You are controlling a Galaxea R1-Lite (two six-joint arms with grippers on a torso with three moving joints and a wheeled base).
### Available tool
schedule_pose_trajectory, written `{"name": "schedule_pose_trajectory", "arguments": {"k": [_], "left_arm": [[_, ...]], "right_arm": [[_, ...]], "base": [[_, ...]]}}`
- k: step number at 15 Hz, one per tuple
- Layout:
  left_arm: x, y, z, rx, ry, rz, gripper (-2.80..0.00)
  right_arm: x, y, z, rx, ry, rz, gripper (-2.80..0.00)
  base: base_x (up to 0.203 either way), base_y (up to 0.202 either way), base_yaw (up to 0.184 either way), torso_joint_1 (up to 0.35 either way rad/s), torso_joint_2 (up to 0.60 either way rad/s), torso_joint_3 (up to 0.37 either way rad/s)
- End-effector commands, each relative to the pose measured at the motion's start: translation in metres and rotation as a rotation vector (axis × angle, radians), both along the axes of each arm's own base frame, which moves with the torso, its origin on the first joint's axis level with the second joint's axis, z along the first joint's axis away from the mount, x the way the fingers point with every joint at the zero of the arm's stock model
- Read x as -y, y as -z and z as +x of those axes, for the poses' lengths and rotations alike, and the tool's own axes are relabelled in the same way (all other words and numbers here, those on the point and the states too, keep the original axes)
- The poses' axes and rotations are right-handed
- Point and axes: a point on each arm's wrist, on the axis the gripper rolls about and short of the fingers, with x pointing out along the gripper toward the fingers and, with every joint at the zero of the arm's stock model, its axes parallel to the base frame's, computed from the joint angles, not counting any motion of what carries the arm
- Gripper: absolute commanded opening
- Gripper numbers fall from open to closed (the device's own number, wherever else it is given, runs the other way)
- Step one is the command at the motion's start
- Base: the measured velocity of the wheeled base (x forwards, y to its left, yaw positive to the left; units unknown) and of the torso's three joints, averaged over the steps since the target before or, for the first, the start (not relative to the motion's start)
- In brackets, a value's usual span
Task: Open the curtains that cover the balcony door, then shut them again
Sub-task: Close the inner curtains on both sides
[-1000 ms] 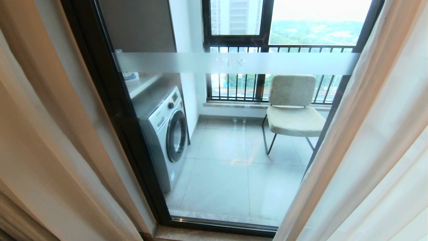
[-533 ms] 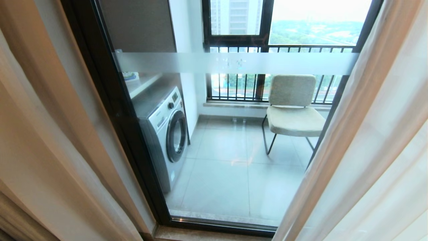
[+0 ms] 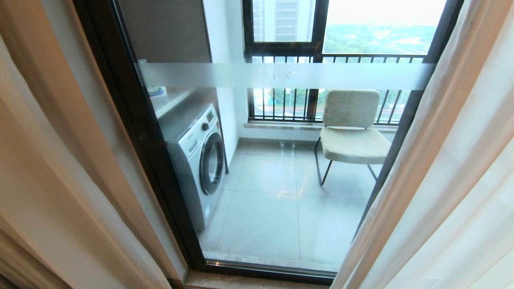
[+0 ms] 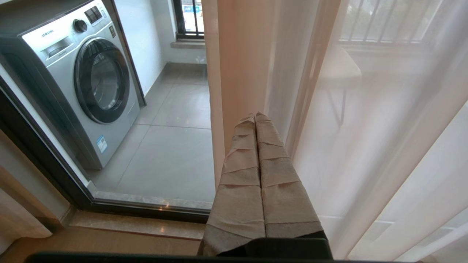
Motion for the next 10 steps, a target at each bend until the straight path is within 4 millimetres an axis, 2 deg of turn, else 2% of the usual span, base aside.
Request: {"name": "schedule_pose_trajectory", "arguments": {"k": [1,10], "left_arm": [[0.0000,0.0001,0.0000,-0.001,-0.001,-0.001,-2.80],[0.0001,0.0001,0.0000,-0.001,0.002,-0.004,-2.80]], "right_arm": [[0.0000,0.0000,-0.0001,0.002,0.000,0.001,-2.80],[0.0000,0.0000,-0.0001,0.002,0.000,0.001,-2.80]], "base": [[0.000,0.000,0.000,0.000,0.00,0.000],[0.000,0.000,0.000,0.000,0.00,0.000]]}}
